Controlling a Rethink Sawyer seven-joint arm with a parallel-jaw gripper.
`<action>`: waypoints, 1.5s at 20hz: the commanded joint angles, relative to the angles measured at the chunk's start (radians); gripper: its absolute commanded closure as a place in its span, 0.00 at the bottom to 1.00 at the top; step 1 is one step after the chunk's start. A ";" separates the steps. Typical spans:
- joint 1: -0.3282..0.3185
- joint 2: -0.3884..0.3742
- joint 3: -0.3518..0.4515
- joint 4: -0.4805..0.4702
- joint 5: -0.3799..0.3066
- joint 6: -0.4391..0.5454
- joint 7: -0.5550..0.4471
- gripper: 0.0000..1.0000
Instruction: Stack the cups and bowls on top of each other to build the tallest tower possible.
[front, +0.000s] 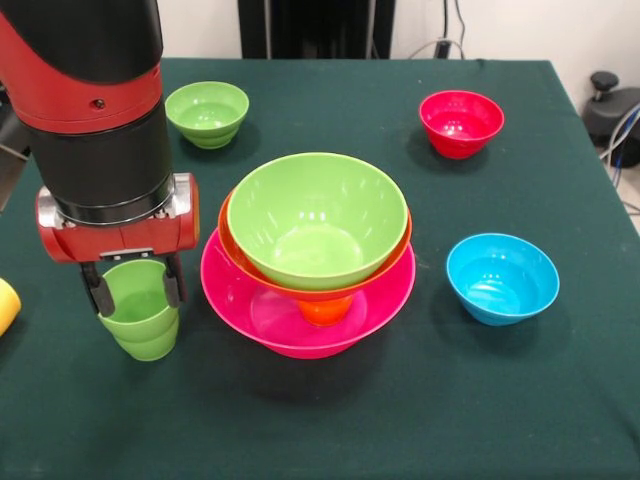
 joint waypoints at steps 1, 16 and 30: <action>0.008 0.002 0.011 0.052 -0.033 0.016 -0.081 0.00; 0.005 0.037 0.009 -0.011 -0.043 0.059 -0.088 0.00; -0.003 -0.010 -0.035 0.108 -0.045 -0.039 -0.053 0.00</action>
